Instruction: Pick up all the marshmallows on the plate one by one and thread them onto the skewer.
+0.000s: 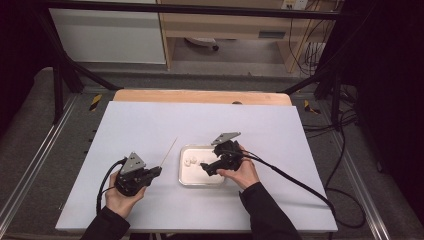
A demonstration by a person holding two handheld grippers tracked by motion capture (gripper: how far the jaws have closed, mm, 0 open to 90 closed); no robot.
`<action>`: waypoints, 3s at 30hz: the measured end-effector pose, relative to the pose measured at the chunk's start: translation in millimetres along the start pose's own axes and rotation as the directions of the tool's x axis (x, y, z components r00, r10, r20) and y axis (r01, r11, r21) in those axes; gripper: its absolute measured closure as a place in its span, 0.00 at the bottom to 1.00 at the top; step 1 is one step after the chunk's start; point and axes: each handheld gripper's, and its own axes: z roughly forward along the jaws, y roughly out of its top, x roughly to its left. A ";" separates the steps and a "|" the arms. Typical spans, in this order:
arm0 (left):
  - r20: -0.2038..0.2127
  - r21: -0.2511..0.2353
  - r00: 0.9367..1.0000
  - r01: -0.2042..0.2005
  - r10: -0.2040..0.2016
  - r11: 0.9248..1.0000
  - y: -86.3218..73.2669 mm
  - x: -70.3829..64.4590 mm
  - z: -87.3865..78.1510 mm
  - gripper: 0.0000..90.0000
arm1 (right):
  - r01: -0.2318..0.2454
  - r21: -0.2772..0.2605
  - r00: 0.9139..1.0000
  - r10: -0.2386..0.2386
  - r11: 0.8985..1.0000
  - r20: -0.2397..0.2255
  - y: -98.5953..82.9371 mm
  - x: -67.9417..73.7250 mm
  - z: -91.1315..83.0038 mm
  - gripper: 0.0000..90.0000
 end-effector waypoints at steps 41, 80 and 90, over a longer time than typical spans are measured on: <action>0.009 0.006 1.000 -0.009 0.009 1.000 0.4 -0.1 1.8 0.99 | 0.052 0.093 0.998 -0.048 0.994 -0.044 2.0 5.6 43.3 0.77; 0.015 0.002 1.000 -0.016 0.016 1.000 0.6 -4.6 3.2 0.99 | 0.075 0.050 0.997 -0.073 0.996 -0.035 8.7 6.7 18.8 0.92; 0.036 -0.001 0.999 -0.033 0.033 0.999 2.3 -12.3 6.2 0.99 | 0.081 -0.020 0.995 -0.082 0.997 -0.061 11.2 7.8 -11.4 0.94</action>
